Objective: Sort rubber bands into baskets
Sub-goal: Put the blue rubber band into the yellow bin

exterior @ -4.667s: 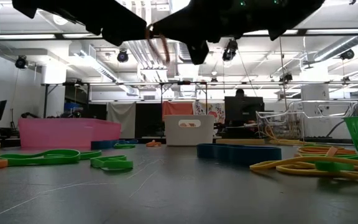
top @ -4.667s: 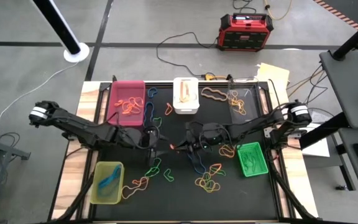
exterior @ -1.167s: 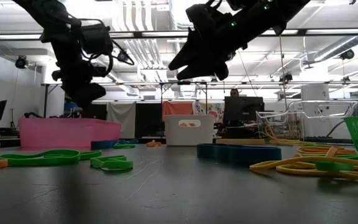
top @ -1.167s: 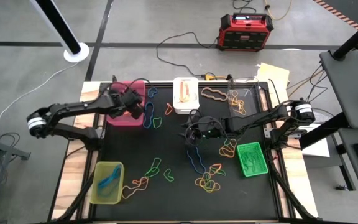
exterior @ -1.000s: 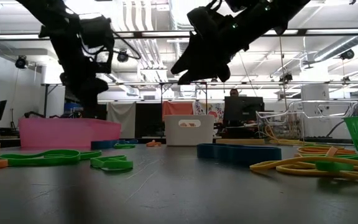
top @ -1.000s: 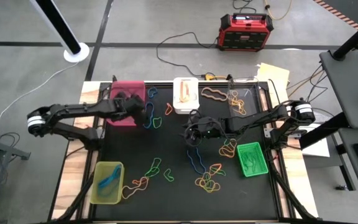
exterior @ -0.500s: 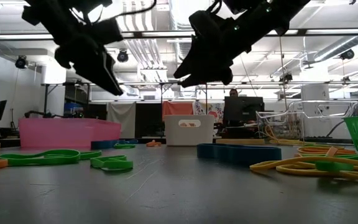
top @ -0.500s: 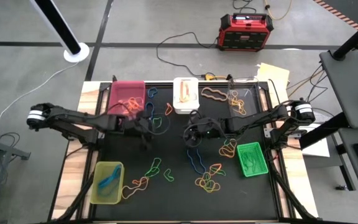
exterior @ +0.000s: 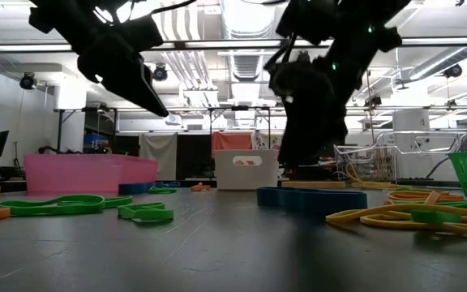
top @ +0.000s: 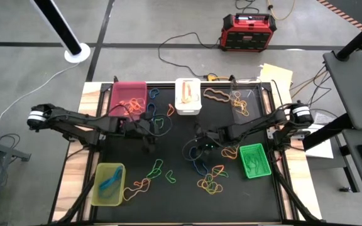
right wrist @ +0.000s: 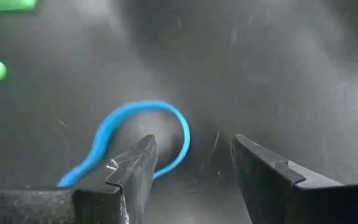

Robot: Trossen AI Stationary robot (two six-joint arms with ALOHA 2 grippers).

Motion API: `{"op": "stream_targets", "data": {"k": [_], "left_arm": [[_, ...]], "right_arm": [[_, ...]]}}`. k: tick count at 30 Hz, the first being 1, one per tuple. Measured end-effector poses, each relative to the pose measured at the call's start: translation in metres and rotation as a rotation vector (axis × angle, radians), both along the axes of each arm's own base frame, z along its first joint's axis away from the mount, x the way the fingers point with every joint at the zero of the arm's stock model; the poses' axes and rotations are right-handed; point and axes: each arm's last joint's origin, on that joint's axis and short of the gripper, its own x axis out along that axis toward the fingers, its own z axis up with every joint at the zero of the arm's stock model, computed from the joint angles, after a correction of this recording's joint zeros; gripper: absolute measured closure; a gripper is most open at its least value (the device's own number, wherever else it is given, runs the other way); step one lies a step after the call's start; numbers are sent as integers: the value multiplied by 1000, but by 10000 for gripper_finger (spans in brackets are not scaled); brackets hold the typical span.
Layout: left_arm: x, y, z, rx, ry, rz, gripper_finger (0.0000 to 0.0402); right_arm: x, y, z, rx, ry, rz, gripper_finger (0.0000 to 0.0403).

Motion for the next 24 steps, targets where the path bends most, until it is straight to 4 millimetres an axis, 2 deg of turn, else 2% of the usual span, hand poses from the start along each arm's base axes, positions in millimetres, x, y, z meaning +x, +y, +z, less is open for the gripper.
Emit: {"op": "stream_targets", "data": {"k": [10, 14, 18, 23, 24], "left_arm": [[7, -1, -4, -4, -27, 1, 245], [12, -1, -6, -5, -40, 2, 245], [16, -1, -9, -5, -46, 2, 245], [21, -4, -12, -9, -60, -6, 245], [22, -5, -13, -14, -67, -14, 245]], "right_arm": [[7, 1, -32, -21, 88, 23, 203], [10, 1, -39, -40, 91, 43, 223], [12, 1, -44, -63, 103, 60, 272], [13, 4, -40, -94, 76, 129, 373], [13, 6, -37, -111, 63, 151, 382]]}}
